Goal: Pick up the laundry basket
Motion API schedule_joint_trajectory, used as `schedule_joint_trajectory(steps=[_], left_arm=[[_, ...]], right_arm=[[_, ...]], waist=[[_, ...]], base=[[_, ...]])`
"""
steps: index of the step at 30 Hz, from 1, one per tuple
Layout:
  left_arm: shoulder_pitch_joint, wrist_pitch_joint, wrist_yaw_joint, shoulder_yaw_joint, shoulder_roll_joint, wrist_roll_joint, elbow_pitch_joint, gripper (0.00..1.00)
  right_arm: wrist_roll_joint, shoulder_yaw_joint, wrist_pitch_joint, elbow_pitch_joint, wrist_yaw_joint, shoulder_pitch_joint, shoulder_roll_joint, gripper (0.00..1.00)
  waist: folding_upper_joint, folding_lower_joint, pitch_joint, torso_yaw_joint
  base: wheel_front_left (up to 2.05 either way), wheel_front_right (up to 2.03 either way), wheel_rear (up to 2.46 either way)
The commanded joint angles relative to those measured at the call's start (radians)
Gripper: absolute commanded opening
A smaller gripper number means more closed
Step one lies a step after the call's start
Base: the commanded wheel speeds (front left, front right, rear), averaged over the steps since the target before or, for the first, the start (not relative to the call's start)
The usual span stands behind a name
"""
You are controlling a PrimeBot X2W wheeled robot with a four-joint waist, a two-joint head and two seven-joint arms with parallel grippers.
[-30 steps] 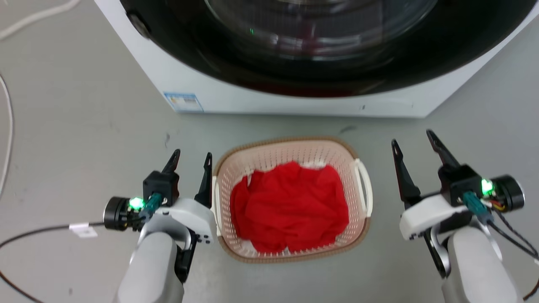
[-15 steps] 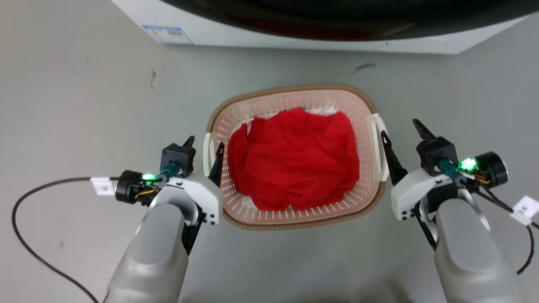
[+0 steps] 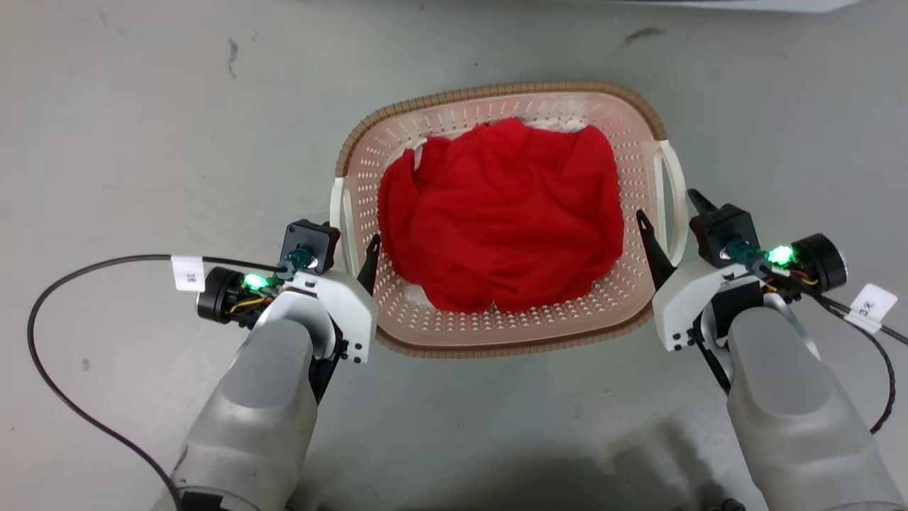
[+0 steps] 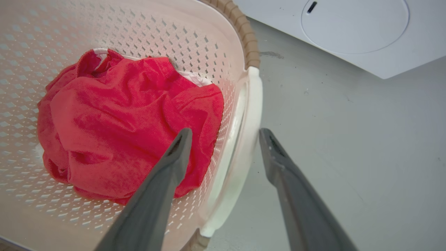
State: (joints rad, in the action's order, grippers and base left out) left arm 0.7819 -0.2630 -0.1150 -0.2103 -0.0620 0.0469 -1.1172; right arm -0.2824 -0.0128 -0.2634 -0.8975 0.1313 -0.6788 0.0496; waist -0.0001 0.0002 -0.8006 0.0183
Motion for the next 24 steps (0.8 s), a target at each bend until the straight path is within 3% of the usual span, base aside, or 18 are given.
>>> schedule_joint_trajectory(steps=[1, 20, 21, 22, 23, 24], left_arm=[[0.027, -0.003, -0.002, -0.004, -0.002, -0.004, -0.01, 1.0], [0.113, -0.003, 0.0, -0.076, 0.012, 0.038, -0.137, 1.0], [0.112, -0.003, -0.001, -0.085, 0.012, 0.038, -0.14, 1.0], [0.112, -0.003, -0.001, -0.085, 0.012, 0.038, -0.14, 1.0], [0.113, -0.003, -0.001, -0.092, 0.012, 0.041, -0.142, 0.47], [0.115, -0.003, 0.0, -0.096, 0.012, 0.046, -0.142, 0.13]], right_arm=[[-0.001, 0.003, -0.002, -0.01, -0.001, -0.03, 0.001, 1.0], [-0.041, 0.051, -0.002, -0.135, -0.001, -0.113, 0.001, 1.0], [-0.04, 0.048, -0.002, -0.138, -0.001, -0.116, 0.001, 0.92], [-0.04, 0.048, -0.002, -0.138, -0.001, -0.116, 0.001, 0.92], [-0.038, 0.047, -0.002, -0.136, -0.001, -0.119, 0.001, 0.27], [-0.037, 0.044, -0.002, -0.139, -0.001, -0.12, 0.001, 0.0]], waist=[[0.0001, -0.0002, -0.029, 0.001], [0.0001, -0.0002, -0.117, 0.016], [0.0001, -0.0002, -0.117, 0.016], [0.0001, -0.0002, -0.117, 0.016], [0.0001, -0.0002, -0.117, 0.016], [0.0001, -0.0002, -0.117, 0.016]], base=[[0.0, 0.0, 0.0], [0.0, 0.0, 0.0], [0.0, 0.0, 0.0], [0.0, 0.0, 0.0], [0.0, 0.0, 0.0], [0.0, 0.0, 0.0]])
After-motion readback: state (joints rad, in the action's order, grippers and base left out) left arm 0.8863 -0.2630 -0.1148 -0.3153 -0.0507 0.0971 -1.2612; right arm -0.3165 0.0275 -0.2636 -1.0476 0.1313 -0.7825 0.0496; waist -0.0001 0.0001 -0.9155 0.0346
